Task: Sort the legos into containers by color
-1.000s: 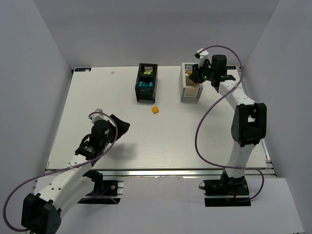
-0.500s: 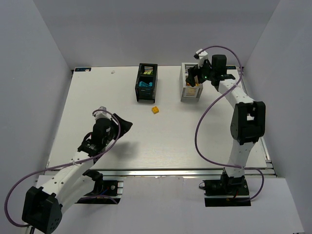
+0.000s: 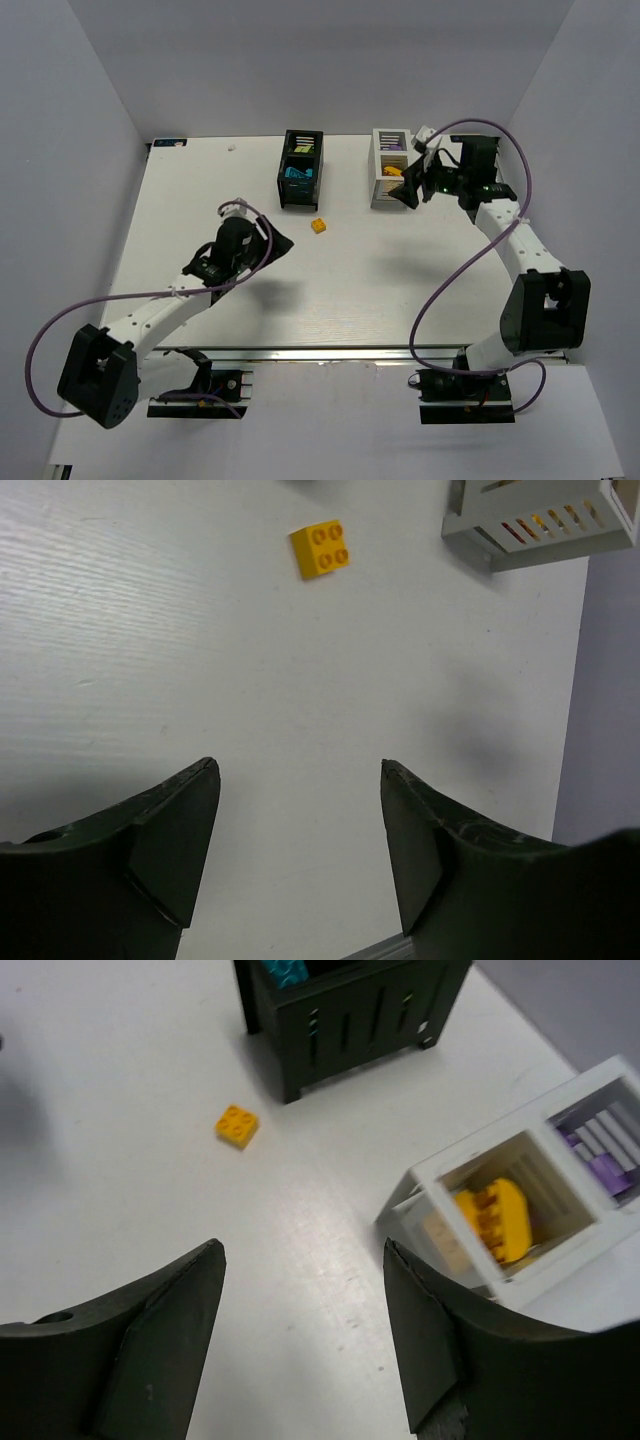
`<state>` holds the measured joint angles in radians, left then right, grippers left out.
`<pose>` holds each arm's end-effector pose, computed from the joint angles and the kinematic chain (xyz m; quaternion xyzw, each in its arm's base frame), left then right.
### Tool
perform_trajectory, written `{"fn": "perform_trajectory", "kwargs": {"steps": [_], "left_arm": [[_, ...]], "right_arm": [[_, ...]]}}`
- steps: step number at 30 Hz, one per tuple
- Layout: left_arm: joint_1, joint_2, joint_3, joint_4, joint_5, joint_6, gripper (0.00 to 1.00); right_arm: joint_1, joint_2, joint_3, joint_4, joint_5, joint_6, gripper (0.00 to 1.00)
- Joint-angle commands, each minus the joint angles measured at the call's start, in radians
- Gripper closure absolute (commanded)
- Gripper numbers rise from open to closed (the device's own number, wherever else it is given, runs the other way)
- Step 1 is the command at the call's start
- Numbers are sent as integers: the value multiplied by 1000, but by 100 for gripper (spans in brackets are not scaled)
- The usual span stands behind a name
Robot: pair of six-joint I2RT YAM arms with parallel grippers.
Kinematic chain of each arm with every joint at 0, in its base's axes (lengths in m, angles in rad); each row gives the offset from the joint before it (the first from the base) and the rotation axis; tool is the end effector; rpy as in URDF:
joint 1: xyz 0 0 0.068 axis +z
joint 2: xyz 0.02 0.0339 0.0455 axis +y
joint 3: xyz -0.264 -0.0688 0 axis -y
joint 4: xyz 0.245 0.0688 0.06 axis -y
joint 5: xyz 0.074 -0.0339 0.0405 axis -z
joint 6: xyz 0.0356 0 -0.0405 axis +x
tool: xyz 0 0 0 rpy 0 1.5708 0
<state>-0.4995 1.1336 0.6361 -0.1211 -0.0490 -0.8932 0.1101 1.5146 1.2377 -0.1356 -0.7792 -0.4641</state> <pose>0.2128 -0.1141 0.2249 -0.1848 0.8692 -0.2772 0.3655 0.3434 0.0631 0.3280 -0.4186 0.6837 0.2238 0.5544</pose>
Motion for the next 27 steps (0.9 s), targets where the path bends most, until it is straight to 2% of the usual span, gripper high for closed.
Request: {"fn": "perform_trajectory", "kwargs": {"steps": [1,4,7,8,11,12,14,27], "left_arm": [[-39,63,95,-38,-35,46,25],[-71,135,167,-67,-55,56,24],[-102,201,235,-103,-80,54,23],[-112,216,250,-112,-95,53,23],[-131,281,315,-152,-124,37,21],[-135,299,332,-172,-130,33,17],[-151,348,381,-184,-147,33,15],[-188,619,660,-314,-267,13,14]], "right_arm": [[0,-62,-73,-51,-64,-14,31],[0,-109,-121,-90,-86,-28,28],[0,-143,-156,-96,-75,-9,19],[-1,-152,-165,-93,-72,-1,11],[-1,-183,-207,-81,-54,10,11],[-1,-198,-217,-75,-46,12,11],[0,-208,-239,-70,-26,8,11],[-4,-203,-264,-33,17,28,11]]}}
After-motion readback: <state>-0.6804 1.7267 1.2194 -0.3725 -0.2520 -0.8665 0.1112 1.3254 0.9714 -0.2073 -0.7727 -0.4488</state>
